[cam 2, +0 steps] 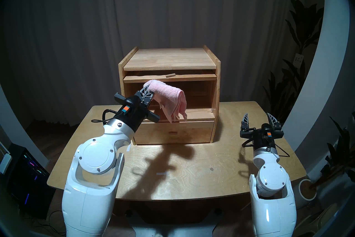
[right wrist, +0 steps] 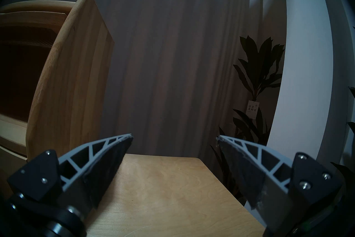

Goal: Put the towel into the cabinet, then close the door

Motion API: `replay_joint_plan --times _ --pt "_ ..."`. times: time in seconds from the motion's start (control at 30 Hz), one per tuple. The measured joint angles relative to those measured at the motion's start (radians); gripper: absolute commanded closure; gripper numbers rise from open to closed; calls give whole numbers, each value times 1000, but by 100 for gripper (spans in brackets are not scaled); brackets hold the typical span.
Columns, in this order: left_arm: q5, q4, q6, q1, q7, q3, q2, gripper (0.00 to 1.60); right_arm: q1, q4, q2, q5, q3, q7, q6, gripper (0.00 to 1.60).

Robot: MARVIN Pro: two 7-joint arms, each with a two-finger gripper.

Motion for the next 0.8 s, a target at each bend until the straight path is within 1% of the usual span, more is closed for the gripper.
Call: replay_joint_plan --times 0.1,0.27,0.43,0.57,0.7,0.8 --pt "24 37 22 -24 44 25 1 160 0 -1 0 0 0 0 0 0" --pt "75 140 74 -76 140 74 -1 160 0 -2 0 0 0 0 0 0" --pt "94 224 129 -121 214 108 -7 160 -1 -4 0 0 0 0 0 0" --pt "69 274 181 -155 249 125 -15 160 -1 -6 0 0 0 0 0 0" --pt "15 312 231 -188 270 135 -25 160 -2 -7 0 0 0 0 0 0" --pt "-43 337 267 -216 278 136 -35 160 -2 -8 0 0 0 0 0 0"
